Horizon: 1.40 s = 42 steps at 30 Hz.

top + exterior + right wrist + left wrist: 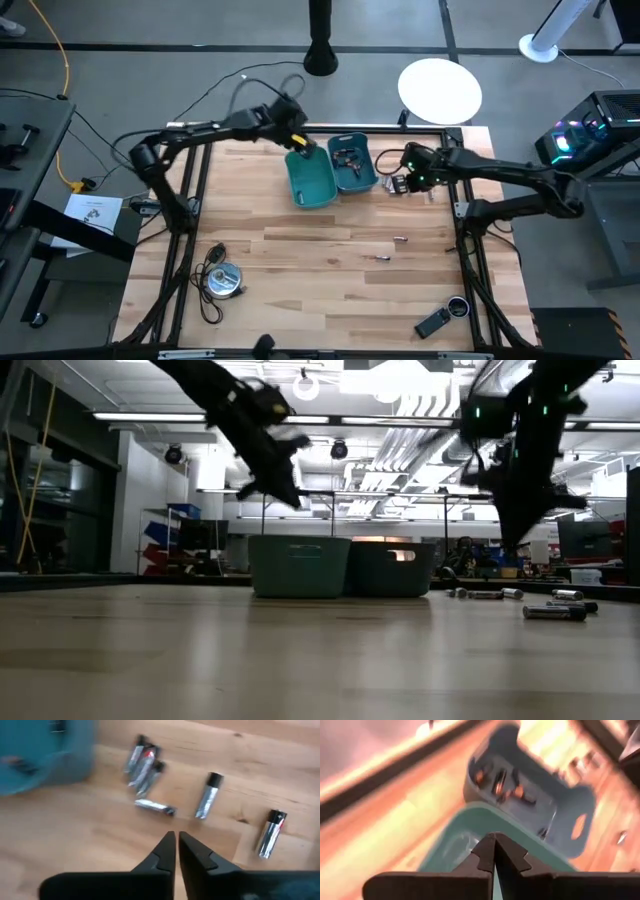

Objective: Sort batteries
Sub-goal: Put the silver battery into the green bin

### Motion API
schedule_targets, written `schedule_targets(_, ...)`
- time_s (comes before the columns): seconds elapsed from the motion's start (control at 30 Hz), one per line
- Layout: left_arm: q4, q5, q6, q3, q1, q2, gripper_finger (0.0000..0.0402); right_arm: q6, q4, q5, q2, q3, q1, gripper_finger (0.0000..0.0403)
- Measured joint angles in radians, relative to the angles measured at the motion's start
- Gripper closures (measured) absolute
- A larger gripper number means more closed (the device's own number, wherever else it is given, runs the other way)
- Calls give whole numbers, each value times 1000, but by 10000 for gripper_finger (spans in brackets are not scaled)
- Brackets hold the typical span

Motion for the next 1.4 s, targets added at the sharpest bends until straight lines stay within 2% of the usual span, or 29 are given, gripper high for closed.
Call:
schedule_targets(0.13, -1, -16, 9, 0, 31, -105, 401, 24, 85, -1, 50, -82, -48, 341)
schedule_targets(0.33, -2, -62, 23, 0, 61, -197, 401, 17, 139, 73, 116, -86, -104, 263)
schedule_targets(0.5, -14, -63, 27, 0, 70, -216, 401, 18, 193, 67, 206, -86, -126, 241)
schedule_targets(0.7, -41, -61, 34, 0, 69, -216, 401, 32, 224, 83, 317, -80, -124, 261)
schedule_targets(0.77, -50, -51, 50, 0, 69, -224, 401, 24, 216, 86, 333, -79, -123, 291)
schedule_targets(0.87, -16, -44, 65, -2, 77, -281, 401, 24, 204, 93, 313, -71, -111, 365)
schedule_targets(0.9, 11, -48, 77, -1, 82, -311, 401, 22, 197, 97, 298, -66, -104, 379)
schedule_targets(1.1, 76, -144, 151, 1, 135, -451, 401, 54, 186, 173, 191, 103, -48, 373)
schedule_targets(1.17, 60, -154, 156, 1, 155, -477, 401, 25, 260, 211, 185, 179, -14, 381)
schedule_targets(1.23, 49, -154, 152, 1, 170, -485, 401, -37, 416, 210, 188, 246, 16, 382)
schedule_targets(1.33, 24, -156, 148, 1, 182, -481, 401, -125, 643, 106, 242, 318, 42, 382)
schedule_targets(1.4, 21, -156, 148, 1, 182, -472, 401, -141, 725, 19, 299, 368, 54, 379)
